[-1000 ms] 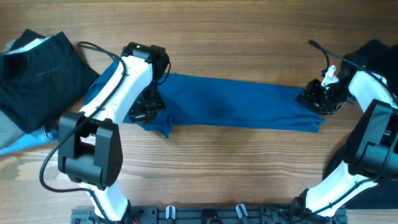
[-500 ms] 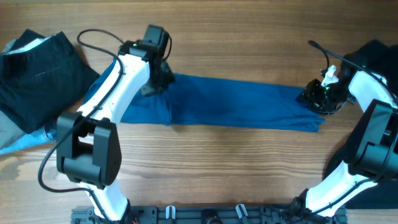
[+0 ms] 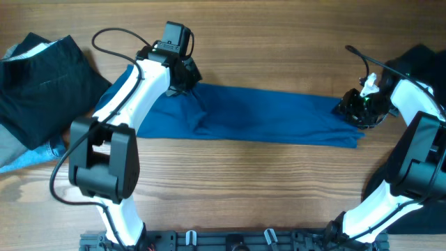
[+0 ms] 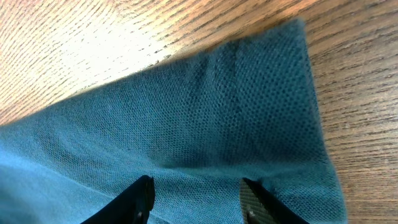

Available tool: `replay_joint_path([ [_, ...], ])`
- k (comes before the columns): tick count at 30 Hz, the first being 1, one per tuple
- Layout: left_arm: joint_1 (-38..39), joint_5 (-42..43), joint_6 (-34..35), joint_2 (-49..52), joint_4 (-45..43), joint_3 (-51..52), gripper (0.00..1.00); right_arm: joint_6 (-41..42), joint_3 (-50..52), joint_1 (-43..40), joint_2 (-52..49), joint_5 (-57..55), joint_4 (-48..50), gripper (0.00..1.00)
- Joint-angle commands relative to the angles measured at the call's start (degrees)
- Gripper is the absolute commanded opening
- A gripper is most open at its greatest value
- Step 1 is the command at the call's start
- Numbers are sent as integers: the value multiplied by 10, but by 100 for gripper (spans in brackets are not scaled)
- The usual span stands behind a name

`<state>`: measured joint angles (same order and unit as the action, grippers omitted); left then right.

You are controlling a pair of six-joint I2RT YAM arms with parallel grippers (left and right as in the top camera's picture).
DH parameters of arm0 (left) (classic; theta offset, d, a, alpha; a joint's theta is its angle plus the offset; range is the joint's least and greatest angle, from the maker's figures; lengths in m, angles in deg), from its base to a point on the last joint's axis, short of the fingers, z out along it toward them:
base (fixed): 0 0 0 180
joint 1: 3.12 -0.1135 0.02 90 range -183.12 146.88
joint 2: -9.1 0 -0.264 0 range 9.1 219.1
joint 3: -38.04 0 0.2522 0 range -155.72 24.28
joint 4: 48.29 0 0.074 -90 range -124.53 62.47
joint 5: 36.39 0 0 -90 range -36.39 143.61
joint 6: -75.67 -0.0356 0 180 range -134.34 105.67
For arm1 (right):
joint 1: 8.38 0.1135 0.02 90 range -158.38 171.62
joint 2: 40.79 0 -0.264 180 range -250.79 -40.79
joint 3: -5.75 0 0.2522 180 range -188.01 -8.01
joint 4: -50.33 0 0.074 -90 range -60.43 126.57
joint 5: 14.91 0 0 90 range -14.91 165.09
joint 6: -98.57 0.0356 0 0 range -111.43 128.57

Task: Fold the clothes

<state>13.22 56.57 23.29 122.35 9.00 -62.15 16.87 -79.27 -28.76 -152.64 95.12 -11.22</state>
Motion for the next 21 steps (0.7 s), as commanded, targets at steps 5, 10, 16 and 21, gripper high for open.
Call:
replay_joint_path([
  [5, 0, 15, 6, 8, -2, -8, 47, -8, 7, 1, 7, -25, -2, 50],
  [10, 0, 52, 1, 8, 25, -8, 61, -8, 7, 1, 7, -25, -2, 50],
  [16, 0, 49, -17, 8, 83, -8, 65, -8, 7, 1, 7, -25, -3, 50],
  [21, 3, 56, -25, 9, 104, -8, 53, -8, 7, 1, 7, -25, -4, 50],
])
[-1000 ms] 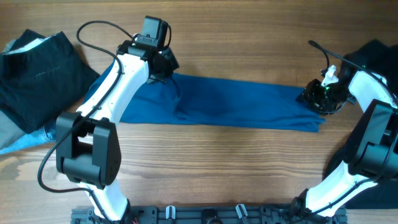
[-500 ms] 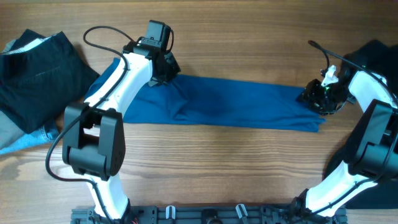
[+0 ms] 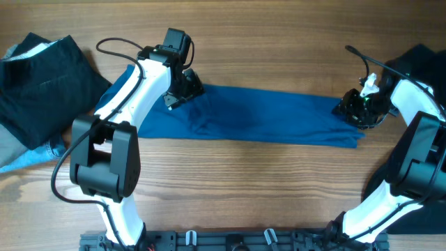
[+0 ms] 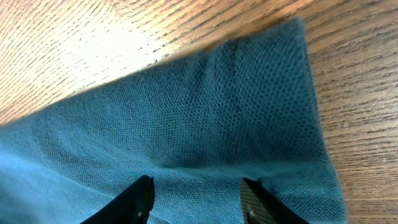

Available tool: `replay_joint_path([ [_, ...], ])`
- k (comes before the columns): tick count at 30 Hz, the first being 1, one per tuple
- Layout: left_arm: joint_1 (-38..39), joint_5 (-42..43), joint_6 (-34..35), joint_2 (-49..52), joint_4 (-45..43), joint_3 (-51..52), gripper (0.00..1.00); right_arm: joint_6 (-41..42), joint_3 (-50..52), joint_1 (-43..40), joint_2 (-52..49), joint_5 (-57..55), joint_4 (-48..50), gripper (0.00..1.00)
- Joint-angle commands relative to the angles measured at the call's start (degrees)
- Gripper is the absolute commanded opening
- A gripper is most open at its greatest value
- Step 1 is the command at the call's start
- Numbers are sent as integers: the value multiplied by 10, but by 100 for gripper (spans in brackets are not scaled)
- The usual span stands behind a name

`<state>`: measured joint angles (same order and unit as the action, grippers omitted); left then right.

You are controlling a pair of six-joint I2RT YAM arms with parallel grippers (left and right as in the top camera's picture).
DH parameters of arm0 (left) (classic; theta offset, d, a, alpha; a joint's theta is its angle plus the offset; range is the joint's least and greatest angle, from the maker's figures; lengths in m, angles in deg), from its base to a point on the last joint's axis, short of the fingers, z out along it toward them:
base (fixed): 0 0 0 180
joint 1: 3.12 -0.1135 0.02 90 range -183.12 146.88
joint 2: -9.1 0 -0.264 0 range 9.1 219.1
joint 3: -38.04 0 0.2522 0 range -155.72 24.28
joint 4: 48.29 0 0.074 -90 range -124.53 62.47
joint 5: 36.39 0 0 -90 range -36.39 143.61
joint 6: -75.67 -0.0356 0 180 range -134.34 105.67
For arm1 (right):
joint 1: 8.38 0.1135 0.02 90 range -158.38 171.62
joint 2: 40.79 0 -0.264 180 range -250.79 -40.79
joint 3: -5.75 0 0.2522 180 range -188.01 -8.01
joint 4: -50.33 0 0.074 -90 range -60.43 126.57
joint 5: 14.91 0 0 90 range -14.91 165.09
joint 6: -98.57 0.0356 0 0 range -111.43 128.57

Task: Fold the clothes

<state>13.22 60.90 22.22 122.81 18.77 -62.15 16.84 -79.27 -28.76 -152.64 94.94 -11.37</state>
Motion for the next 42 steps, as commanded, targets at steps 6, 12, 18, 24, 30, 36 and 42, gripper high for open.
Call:
replay_joint_path([
  [6, 26, 12, -14, 4, 0, -8, 42, -8, 7, 1, 7, -23, -4, 50],
  [12, 55, 10, -13, 14, 5, -3, 42, -8, 7, 1, 7, -23, -4, 50],
  [18, 93, 10, -1, 38, -10, 22, 39, -8, 7, 1, 7, -23, -3, 50],
  [24, 126, 10, -1, 59, -31, 33, 41, -8, 7, 1, 7, -23, -6, 50],
  [30, 116, 10, -7, 47, -23, 28, 45, -8, 7, 1, 7, -24, -8, 50],
  [36, 60, -73, -49, -13, 34, -36, 46, -8, 7, 1, 7, -24, -8, 50],
  [42, -45, -139, -49, -63, 16, -56, 49, -8, 7, 1, 7, -24, -8, 50],
])
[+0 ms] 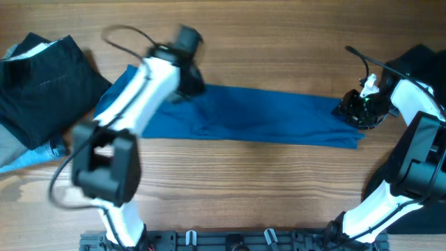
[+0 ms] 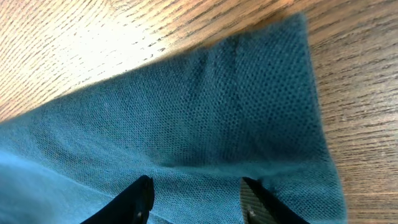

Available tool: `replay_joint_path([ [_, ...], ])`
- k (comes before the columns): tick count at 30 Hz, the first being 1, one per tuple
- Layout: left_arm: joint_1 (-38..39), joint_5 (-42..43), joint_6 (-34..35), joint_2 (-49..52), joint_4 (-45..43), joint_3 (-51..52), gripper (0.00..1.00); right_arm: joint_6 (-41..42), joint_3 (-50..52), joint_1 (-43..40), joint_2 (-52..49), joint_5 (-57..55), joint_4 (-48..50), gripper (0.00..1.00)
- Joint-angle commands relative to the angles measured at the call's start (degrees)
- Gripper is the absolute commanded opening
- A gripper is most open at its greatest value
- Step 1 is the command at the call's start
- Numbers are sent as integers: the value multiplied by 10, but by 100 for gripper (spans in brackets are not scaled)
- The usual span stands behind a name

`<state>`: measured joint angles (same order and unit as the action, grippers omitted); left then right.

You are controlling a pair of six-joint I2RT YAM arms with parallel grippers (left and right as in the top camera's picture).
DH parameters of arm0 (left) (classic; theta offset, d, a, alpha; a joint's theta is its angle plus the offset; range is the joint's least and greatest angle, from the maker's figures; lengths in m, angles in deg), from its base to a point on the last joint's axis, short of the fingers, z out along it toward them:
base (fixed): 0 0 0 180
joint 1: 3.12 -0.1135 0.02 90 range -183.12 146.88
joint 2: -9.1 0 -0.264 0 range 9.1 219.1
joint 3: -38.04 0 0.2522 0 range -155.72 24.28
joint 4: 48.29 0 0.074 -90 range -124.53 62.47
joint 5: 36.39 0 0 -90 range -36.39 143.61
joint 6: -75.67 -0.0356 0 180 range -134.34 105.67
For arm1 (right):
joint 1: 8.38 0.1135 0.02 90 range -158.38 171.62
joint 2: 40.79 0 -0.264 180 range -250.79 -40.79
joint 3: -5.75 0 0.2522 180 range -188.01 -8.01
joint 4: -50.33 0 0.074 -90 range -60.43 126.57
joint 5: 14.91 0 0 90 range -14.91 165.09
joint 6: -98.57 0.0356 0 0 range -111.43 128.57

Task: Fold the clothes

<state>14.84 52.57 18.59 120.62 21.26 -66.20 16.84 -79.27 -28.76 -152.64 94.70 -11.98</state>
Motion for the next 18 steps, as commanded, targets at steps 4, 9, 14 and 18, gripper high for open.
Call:
replay_joint_path([
  [4, -141, -39, -12, -19, -7, -15, 48, -8, 7, 1, 7, -21, -2, 50],
  [9, -202, 18, -12, 24, -5, -14, 49, -8, 7, 1, 7, -21, -1, 50],
  [14, -207, 23, -12, 48, -9, -14, 49, -8, 7, 1, 7, -21, -2, 50],
  [18, -204, 20, -12, 61, -10, -13, 47, -8, 7, 1, 7, -21, -2, 50],
])
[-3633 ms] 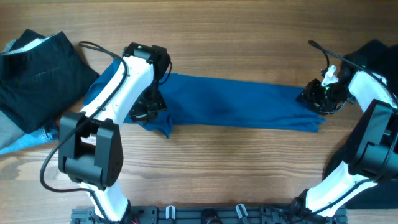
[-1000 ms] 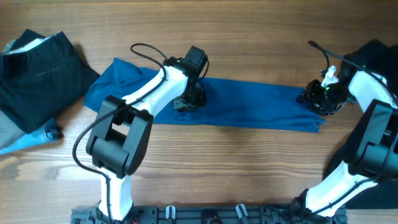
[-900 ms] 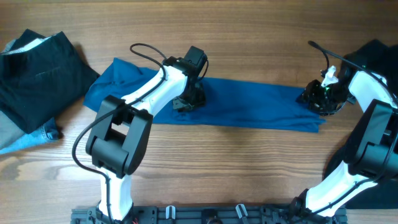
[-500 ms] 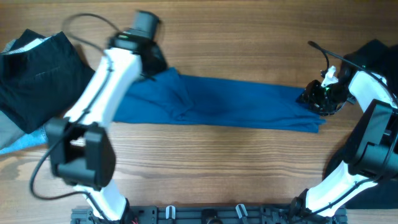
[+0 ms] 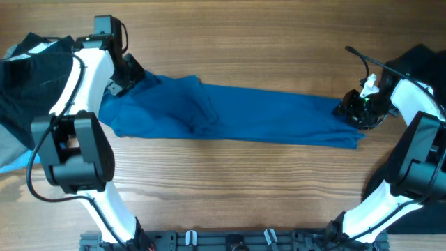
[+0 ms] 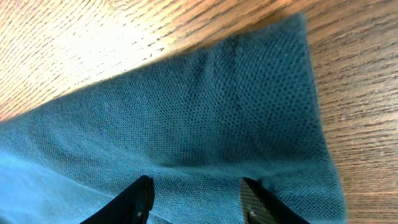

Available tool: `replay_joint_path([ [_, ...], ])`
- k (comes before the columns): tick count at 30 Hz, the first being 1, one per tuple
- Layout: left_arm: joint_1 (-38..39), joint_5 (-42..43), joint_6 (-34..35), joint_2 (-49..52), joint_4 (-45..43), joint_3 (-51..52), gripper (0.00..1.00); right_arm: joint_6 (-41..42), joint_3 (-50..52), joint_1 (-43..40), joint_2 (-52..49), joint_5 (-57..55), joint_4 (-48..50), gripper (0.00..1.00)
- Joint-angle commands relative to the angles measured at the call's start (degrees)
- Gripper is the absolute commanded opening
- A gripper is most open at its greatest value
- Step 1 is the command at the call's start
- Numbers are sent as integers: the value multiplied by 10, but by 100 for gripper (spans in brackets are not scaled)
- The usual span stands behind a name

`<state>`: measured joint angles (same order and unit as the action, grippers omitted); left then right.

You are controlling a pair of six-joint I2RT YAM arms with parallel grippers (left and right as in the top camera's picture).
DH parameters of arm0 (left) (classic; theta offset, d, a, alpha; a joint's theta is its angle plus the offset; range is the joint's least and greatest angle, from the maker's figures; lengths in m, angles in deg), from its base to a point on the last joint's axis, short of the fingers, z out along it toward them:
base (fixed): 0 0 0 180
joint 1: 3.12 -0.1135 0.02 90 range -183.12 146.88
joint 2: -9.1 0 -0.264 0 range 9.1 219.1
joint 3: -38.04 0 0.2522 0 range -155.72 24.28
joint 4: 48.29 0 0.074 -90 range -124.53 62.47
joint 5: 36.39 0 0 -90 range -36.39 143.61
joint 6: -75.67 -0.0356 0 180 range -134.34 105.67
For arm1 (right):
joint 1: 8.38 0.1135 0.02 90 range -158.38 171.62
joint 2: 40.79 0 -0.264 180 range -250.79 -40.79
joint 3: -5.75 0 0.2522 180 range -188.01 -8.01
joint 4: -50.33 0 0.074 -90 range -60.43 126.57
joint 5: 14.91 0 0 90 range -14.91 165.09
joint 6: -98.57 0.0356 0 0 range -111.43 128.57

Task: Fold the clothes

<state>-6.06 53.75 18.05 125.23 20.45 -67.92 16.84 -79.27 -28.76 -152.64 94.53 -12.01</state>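
A long blue garment [image 5: 265, 115] lies stretched left to right across the wooden table. In the overhead view my left gripper [image 5: 130, 74] sits at its far left upper corner, shut on the fabric there, and the cloth is bunched into folds near it. My right gripper [image 5: 357, 110] rests on the garment's right end. In the right wrist view that gripper [image 6: 196, 194] is open, its two dark fingertips [image 6: 142, 194] set apart on the blue mesh fabric [image 6: 217, 106], close to the hem and the bare wood.
A black garment [image 5: 35, 77] is piled at the far left, with a light blue cloth [image 5: 17, 164] beneath it at the table's left edge. Dark clothing [image 5: 424, 59] lies at the far right. A rail [image 5: 223, 240] runs along the front edge.
My left gripper has gone from the garment's upper edge near the middle-left to the far left by the black pile. The blue cloth's left end has come with it and bunched. The right gripper has not moved.
At first my left gripper was on the garment's upper left edge and my right gripper rested open on the right end. The left stayed about there through the following moments. Now it is far to the left with the cloth drawn along, the right end still pinned.
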Motion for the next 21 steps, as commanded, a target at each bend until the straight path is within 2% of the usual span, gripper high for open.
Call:
replay_joint_path([
  [1, 6, 3, -7, 16, 2, 5, 46, -8, 7, 1, 7, -19, -2, 50],
  [7, 15, -32, -7, 20, 33, 28, 44, -8, 7, 1, 7, -24, -3, 50],
  [12, 17, -33, -8, 20, 122, 30, 47, -8, 7, 1, 7, -30, -3, 50],
  [15, 17, -37, -38, 20, 156, 30, 48, -8, 7, 1, 7, -30, -3, 50],
  [21, 17, -72, -37, 20, 177, 30, 49, -8, 7, 1, 7, -30, -5, 50],
])
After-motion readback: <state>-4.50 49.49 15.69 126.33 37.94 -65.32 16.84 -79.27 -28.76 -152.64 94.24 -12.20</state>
